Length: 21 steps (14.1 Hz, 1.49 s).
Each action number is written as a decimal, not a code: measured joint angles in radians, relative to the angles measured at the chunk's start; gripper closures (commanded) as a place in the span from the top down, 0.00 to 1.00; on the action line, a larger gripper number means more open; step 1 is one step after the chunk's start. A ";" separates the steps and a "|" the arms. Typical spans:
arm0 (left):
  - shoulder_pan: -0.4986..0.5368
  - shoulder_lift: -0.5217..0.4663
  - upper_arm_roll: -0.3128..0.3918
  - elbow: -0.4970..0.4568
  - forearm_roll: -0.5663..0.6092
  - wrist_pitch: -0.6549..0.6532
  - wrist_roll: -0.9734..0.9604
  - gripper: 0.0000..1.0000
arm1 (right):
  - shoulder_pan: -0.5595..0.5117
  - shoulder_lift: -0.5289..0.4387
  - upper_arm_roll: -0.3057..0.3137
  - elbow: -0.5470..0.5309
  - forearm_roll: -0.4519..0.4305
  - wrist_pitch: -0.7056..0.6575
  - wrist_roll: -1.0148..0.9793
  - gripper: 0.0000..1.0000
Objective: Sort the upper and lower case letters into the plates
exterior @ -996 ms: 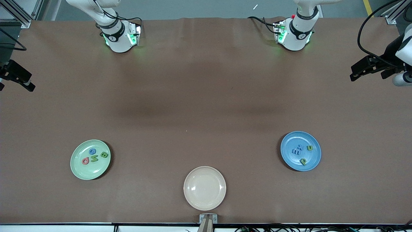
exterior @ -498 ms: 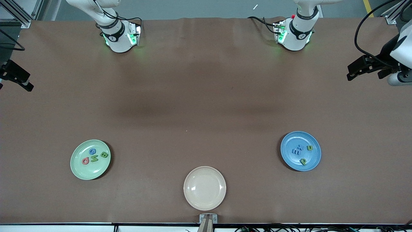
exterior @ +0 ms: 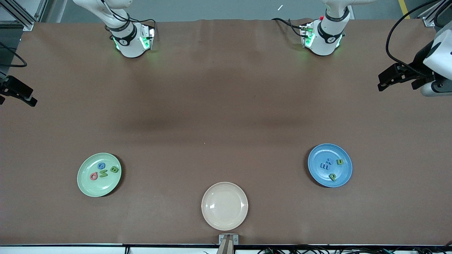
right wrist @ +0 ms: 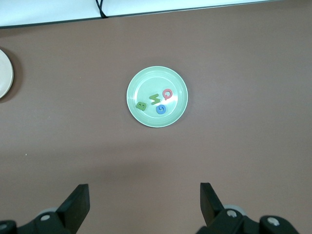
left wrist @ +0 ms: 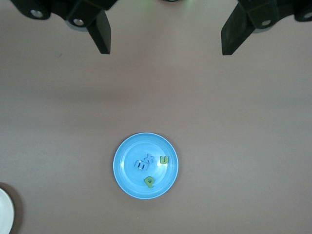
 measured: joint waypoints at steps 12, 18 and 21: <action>0.000 0.008 -0.001 -0.006 0.005 0.030 0.003 1.00 | 0.000 0.003 0.004 0.000 0.001 -0.004 0.000 1.00; -0.004 0.006 -0.039 -0.032 0.005 0.040 0.003 1.00 | 0.001 0.003 0.010 0.000 0.002 -0.005 0.000 1.00; -0.004 -0.029 -0.052 -0.093 0.005 0.072 0.003 1.00 | 0.001 0.003 0.010 0.000 0.001 -0.005 0.000 1.00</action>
